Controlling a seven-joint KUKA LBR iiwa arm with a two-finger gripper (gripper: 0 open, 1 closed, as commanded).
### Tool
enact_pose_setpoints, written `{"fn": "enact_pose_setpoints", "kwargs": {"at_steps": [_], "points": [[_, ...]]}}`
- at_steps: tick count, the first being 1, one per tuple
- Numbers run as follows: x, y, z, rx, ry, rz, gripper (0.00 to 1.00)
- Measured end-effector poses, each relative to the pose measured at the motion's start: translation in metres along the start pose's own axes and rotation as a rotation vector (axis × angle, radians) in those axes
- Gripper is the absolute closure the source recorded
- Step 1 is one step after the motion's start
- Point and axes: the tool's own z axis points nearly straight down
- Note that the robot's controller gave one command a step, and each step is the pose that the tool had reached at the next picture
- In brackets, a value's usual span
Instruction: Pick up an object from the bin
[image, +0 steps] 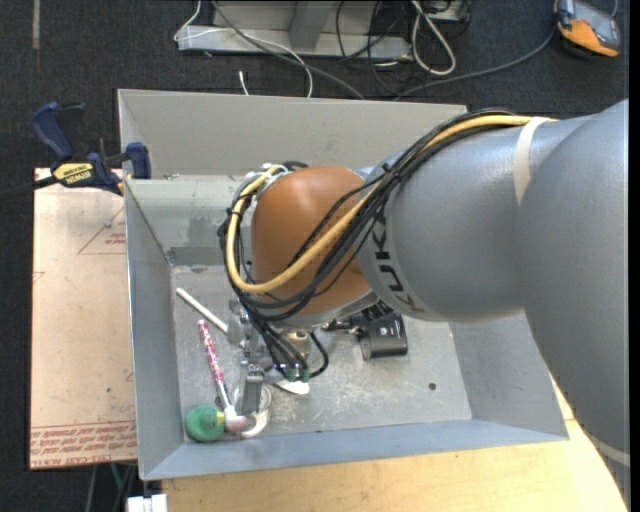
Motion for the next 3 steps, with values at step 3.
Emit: {"fn": "enact_pose_setpoints", "kwargs": {"at_steps": [3], "points": [[-0.070,-0.078,0.039,-0.002,-0.011,-0.286,0.00]]}}
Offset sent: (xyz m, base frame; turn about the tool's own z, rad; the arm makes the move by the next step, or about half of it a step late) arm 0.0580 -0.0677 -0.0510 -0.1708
